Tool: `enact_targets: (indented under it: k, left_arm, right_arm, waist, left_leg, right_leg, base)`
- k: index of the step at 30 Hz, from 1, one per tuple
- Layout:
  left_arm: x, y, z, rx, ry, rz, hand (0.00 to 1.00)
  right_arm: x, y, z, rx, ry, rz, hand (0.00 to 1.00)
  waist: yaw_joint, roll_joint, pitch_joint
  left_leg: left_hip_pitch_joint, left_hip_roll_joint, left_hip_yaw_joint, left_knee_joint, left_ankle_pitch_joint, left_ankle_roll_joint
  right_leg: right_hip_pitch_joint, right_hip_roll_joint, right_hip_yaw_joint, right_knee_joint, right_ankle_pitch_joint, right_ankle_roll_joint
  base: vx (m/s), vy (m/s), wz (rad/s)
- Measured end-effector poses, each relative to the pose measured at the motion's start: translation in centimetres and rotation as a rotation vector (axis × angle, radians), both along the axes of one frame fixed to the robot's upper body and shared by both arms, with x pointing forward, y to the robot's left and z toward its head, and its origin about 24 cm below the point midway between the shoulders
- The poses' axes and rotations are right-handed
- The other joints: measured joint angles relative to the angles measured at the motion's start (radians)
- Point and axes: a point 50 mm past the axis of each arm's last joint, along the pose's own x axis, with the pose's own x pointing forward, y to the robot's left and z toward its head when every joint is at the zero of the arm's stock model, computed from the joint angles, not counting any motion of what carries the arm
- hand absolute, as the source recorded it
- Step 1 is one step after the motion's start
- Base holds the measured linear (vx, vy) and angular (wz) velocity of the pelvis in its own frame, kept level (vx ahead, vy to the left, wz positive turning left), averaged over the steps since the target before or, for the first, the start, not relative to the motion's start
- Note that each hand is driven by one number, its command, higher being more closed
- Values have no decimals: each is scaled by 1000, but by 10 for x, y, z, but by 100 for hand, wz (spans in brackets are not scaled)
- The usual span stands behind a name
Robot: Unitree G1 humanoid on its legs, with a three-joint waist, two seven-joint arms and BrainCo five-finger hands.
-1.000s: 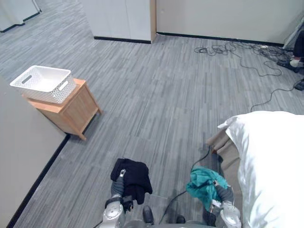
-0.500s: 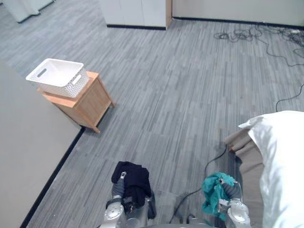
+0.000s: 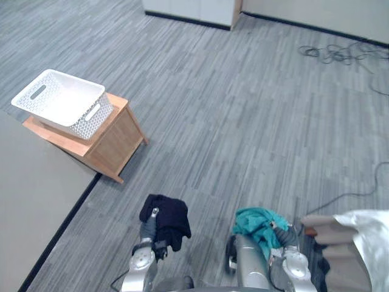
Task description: Tidy the bed and pick cloth on bed and put in laundry
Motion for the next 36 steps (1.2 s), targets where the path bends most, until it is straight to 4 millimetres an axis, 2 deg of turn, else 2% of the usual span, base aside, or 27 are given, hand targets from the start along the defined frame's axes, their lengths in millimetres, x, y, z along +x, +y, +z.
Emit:
enact_targets:
  k: [1,2,4,5,6,7,8,10,11,13,14,15,17,18,19,20,21,22,23,24,26,28,30,33,34,35,36]
  left_arm:
    - [-2,2,-2,6,10,11,100]
    - [-6,-1,-7,0,38,23,100]
    - [-9,-6,-11,-17,54,26,100]
    - [-10,-8,-12,-30,62,36,100]
    - [-11,-10,-13,-40,65,42,100]
    - [-11,-14,-13,-61,61,43,100]
    - [-13,-14,-13,-72,53,55,100]
    - [-12,-12,-12,-86,44,75,100]
    - [-13,-11,-12,-99,41,92,100]
    - [-14,-10,-12,-103,39,105,100]
    - [-14,-9,-10,-103,31,108,100]
    - [-18,-8,-9,-105,26,110,100]
    - [-20,-8,-6,-109,14,104,100]
    - [-21,-7,-6,-108,12,106,100]
    - [-24,-6,-8,-109,25,112,100]
    - [-31,-7,-11,-115,50,121,100]
    - [-32,-5,-12,-110,55,122,100]
    - [-33,-4,-12,-107,58,122,100]
    - [-34,-1,-13,-105,60,137,100]
    - [-33,-2,-13,-110,62,141,100]
    - [-36,-1,-16,-102,85,142,100]
    - [-36,-4,-17,-93,89,128,100]
    - [-30,-5,-14,-91,71,117,100]
    - [-19,-7,-15,-84,66,91,100]
    - [-22,-2,-18,-66,83,90,100]
    - [-32,2,-26,-52,134,93,100]
    - [-42,-3,-33,-67,179,91,100]
  right_arm:
    - [-2,0,1,-2,-2,0,100]
    - [2,-2,3,-17,-7,9,100]
    - [10,-3,7,-32,-29,24,100]
    - [9,-2,7,-33,-27,31,100]
    - [8,-2,7,-35,-24,31,100]
    - [9,-3,7,-42,-23,36,100]
    - [11,-5,9,-54,-31,41,100]
    - [16,-5,15,-64,-60,44,100]
    - [19,-5,18,-70,-73,43,100]
    - [24,-6,21,-79,-87,44,100]
    - [23,-6,20,-79,-83,43,100]
    - [21,-8,19,-84,-75,43,100]
    - [19,-11,19,-99,-69,45,100]
    - [19,-13,19,-109,-65,48,100]
    - [17,-12,17,-115,-52,54,100]
    - [14,-11,13,-112,-31,63,100]
    - [14,-10,9,-106,-16,67,100]
    - [13,-8,3,-113,17,87,100]
    - [14,-6,0,-111,32,101,100]
    - [13,-3,-2,-102,38,104,100]
    - [9,5,-10,-86,73,142,100]
    - [5,10,-12,-84,86,171,100]
    - [0,9,-13,-84,92,166,100]
    - [0,7,-10,-87,79,152,100]
    - [-3,10,-12,-72,87,147,100]
    - [-9,9,-14,-71,104,143,100]
    - [-13,4,-15,-88,117,145,100]
  waist:
    - [-1,-8,-3]
    - [-2,26,-9]
    - [7,68,-9]
    - [11,76,-2]
    - [20,88,6]
    - [32,102,18]
    - [39,89,32]
    - [62,71,41]
    - [70,69,43]
    - [84,63,46]
    - [84,62,46]
    - [82,58,35]
    - [85,65,31]
    - [95,65,29]
    - [127,44,13]
    - [133,21,-19]
    - [133,1,-30]
    - [136,-16,-39]
    - [132,-41,-40]
    - [125,-52,-41]
    - [97,-42,-35]
    - [77,-29,-33]
    - [60,-21,-40]
    - [44,-8,-41]
    - [53,-42,-41]
    - [54,-38,-46]
    - [54,-8,-63]
  left_leg:
    - [48,5,-1,-2,-29,-49]
    - [78,45,1,25,-21,-76]
    - [13,105,6,213,72,-120]
    - [-87,146,4,464,221,-149]
    - [-138,177,-5,612,311,-168]
    - [-231,223,-1,869,293,-162]
    - [-325,236,19,1064,239,-94]
    - [-416,233,87,1110,181,-53]
    - [-462,229,113,1087,155,-52]
    - [-573,175,172,826,99,-58]
    - [-589,140,200,677,100,-58]
    - [-578,78,271,363,127,-80]
    - [-573,47,342,161,172,-68]
    - [-574,36,379,118,209,-34]
    - [-560,10,413,123,268,47]
    - [-559,-23,410,124,292,133]
    - [-547,-46,409,121,284,154]
    - [-495,-81,393,95,259,164]
    - [-447,-117,349,78,230,165]
    - [-421,-136,321,72,214,164]
    - [-268,-150,171,53,161,154]
    - [-176,-135,60,42,151,147]
    - [-145,-113,-35,50,140,128]
    - [-120,-47,-150,70,25,30]
    - [-103,-47,-177,80,-28,-10]
    - [-72,-24,-219,119,-96,-29]
    - [-63,21,-245,136,-120,-27]
  right_leg:
    - [1,0,28,-43,129,4]
    - [-3,25,27,39,257,-48]
    - [2,78,-2,129,161,-79]
    - [66,101,-5,130,110,-107]
    - [125,118,-18,104,92,-113]
    - [230,156,-29,45,75,-127]
    - [355,173,-27,-28,65,-141]
    - [451,174,-7,-94,50,-152]
    - [487,174,1,-121,43,-149]
    - [563,165,0,-162,-6,-144]
    - [587,153,-8,-166,-31,-137]
    - [629,135,-37,-186,-67,-112]
    - [676,132,-55,-213,-95,-83]
    - [705,128,-61,-222,-113,-65]
    - [736,103,-58,-219,-142,-23]
    - [721,70,-63,-156,-170,21]
    - [691,42,-67,-64,-194,59]
    - [600,-9,-67,211,-201,87]
    - [487,-53,-59,505,-130,129]
    - [439,-69,-52,639,-121,120]
    - [347,-59,-53,862,-165,39]
    - [275,-50,-56,797,-204,-19]
    - [178,-32,19,594,-217,-8]
    - [136,-16,267,101,-107,74]
    - [136,-58,308,-3,-76,106]
    - [135,-55,277,70,17,165]
    - [134,-19,251,134,26,156]
  base:
    - [812,-320,38]
    - [804,-320,16]
    - [748,-356,-12]
    - [739,-371,-10]
    - [729,-332,-7]
    - [684,-251,-13]
    - [655,-245,-18]
    - [528,-181,-25]
    - [512,-136,-28]
    - [523,-46,2]
    - [598,27,42]
    - [631,61,42]
    - [580,96,34]
    - [650,156,10]
    - [661,156,16]
    - [543,133,22]
    - [692,194,59]
    - [684,204,73]
    - [678,187,85]
    - [671,98,122]
    - [791,25,149]
    - [596,-134,160]
    - [554,-224,183]
    - [577,-414,178]
    - [628,-629,133]
    - [506,-538,113]
    - [517,-554,91]
